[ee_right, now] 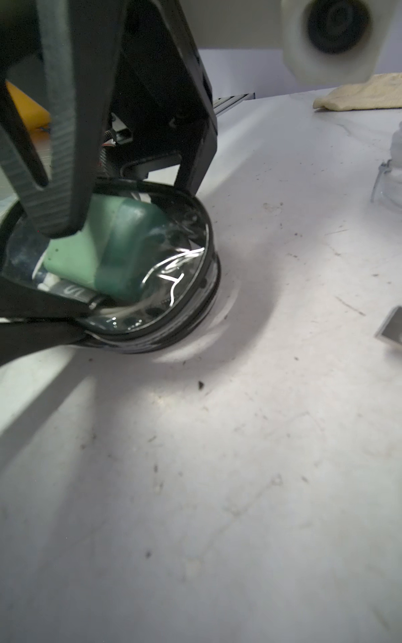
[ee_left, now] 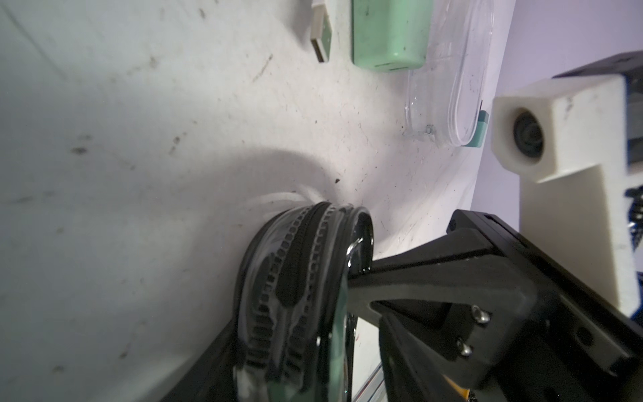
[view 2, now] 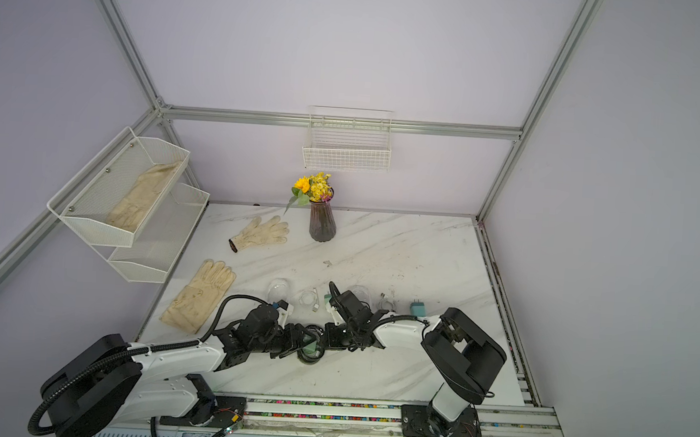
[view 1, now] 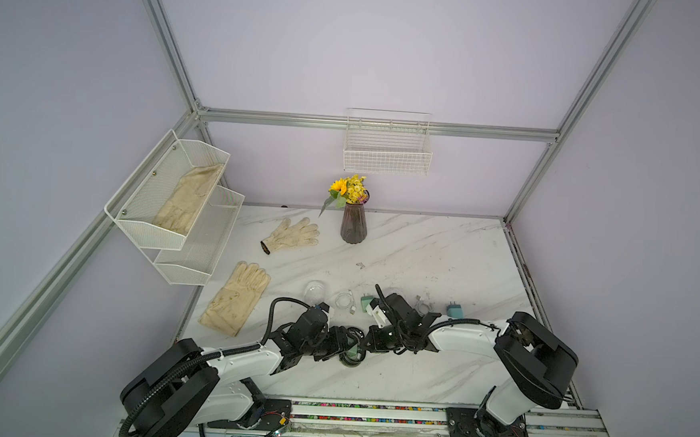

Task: Pack away charging kits
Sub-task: Pick up the storage bag at the center of the board.

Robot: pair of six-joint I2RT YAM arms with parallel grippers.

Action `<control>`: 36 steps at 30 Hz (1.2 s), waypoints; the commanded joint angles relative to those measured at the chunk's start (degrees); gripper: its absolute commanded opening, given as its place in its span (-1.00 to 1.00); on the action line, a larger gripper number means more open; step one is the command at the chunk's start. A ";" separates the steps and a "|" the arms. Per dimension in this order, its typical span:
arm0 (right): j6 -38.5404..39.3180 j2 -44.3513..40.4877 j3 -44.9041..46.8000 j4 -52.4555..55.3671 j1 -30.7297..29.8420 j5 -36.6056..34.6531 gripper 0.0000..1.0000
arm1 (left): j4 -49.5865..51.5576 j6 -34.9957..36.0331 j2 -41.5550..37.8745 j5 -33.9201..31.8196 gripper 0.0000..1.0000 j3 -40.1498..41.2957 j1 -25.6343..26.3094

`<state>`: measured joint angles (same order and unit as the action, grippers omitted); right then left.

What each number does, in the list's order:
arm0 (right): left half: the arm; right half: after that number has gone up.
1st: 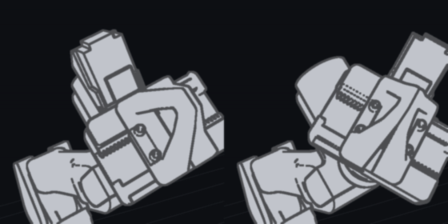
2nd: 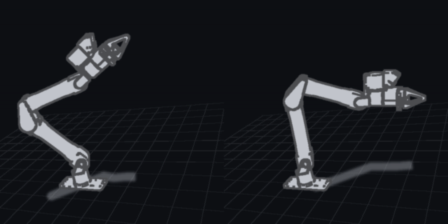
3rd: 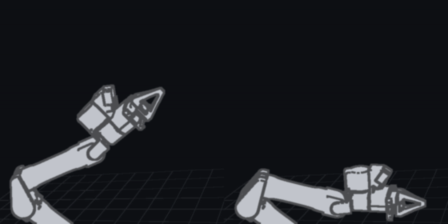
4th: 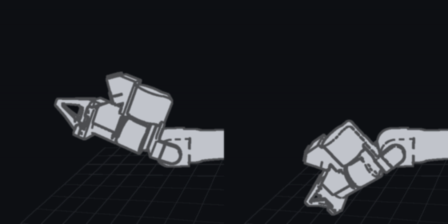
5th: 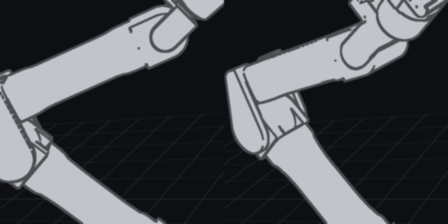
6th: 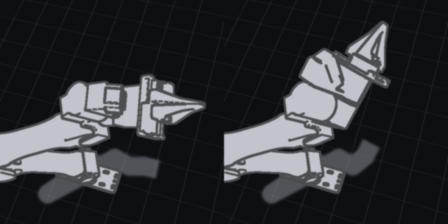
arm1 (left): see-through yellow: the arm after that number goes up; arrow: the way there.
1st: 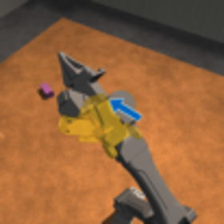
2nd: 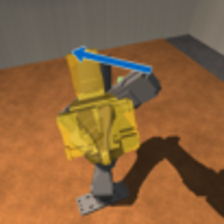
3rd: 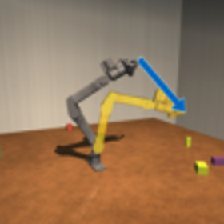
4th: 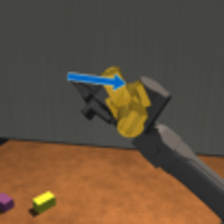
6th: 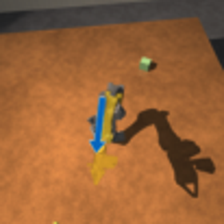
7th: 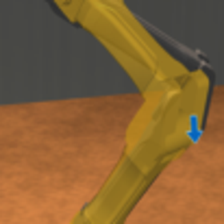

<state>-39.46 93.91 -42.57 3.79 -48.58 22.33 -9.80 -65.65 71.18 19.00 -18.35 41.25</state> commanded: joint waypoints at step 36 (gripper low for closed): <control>4.19 -14.89 -8.18 15.39 -1.32 -11.88 -0.57 | -0.35 -6.60 -6.15 -5.45 -0.42 0.84 -2.85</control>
<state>-34.57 82.65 -49.71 17.58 -49.36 12.75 -12.23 -69.56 68.71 18.41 -16.91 38.85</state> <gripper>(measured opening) 0.214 0.327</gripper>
